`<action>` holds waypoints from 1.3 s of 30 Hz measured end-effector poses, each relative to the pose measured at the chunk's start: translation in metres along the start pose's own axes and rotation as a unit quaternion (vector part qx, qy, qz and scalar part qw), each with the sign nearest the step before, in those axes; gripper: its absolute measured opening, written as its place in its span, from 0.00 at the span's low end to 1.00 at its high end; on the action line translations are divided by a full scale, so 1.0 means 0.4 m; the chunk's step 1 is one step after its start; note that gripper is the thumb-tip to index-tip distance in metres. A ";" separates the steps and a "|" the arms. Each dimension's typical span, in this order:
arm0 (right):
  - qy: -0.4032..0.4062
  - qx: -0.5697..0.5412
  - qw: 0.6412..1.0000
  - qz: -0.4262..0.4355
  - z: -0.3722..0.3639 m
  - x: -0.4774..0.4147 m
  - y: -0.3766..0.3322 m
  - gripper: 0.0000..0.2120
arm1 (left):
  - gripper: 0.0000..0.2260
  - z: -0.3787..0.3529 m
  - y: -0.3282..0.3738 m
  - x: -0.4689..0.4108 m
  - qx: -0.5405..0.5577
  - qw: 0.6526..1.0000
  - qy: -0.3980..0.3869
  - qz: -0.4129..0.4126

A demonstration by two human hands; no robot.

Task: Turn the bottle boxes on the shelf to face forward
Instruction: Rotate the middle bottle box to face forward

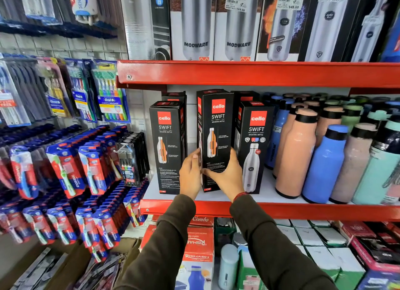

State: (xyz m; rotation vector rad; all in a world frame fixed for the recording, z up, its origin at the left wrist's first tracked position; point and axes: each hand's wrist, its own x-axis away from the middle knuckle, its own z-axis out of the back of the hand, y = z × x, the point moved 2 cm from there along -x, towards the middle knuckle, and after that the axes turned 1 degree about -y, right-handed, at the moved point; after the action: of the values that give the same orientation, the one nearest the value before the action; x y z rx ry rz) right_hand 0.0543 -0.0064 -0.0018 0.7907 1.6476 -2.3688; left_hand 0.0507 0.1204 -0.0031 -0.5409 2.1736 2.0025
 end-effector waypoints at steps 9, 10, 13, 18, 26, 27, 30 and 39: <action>-0.005 -0.020 1.000 -0.010 0.013 0.000 -0.011 0.45 | 0.17 -0.001 0.007 -0.017 -0.098 0.994 0.002 -0.048; -0.012 -0.023 1.000 -0.009 0.015 0.001 -0.011 0.45 | 0.20 -0.005 0.008 -0.021 -0.115 0.992 -0.002 -0.044; -0.045 -0.022 0.999 -0.005 0.021 0.000 -0.008 0.47 | 0.22 -0.011 0.000 -0.028 -0.102 0.994 -0.021 -0.023; -0.091 0.011 0.996 -0.001 0.026 0.003 0.003 0.53 | 0.19 0.004 -0.029 -0.024 -0.080 0.997 0.001 0.001; -0.134 0.007 0.991 0.009 0.030 -0.004 0.014 0.36 | 0.15 0.005 -0.038 0.016 -0.046 0.997 0.045 -0.043; -0.136 0.009 0.991 0.010 0.028 -0.004 0.016 0.36 | 0.15 0.004 -0.038 0.017 -0.045 0.997 0.048 -0.044; -0.123 0.008 0.992 0.002 0.020 -0.005 0.026 0.36 | 0.14 0.005 -0.042 0.015 -0.049 0.996 0.053 -0.048; -0.100 0.026 0.994 -0.025 0.004 -0.009 0.062 0.35 | 0.13 0.007 -0.073 0.000 -0.078 0.995 0.049 -0.044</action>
State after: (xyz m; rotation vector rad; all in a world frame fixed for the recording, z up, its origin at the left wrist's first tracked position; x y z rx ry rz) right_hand 0.0668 -0.0180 -0.0200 0.5064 1.5477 -2.4431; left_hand 0.0604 0.1215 -0.0307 -0.7578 2.0172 2.1538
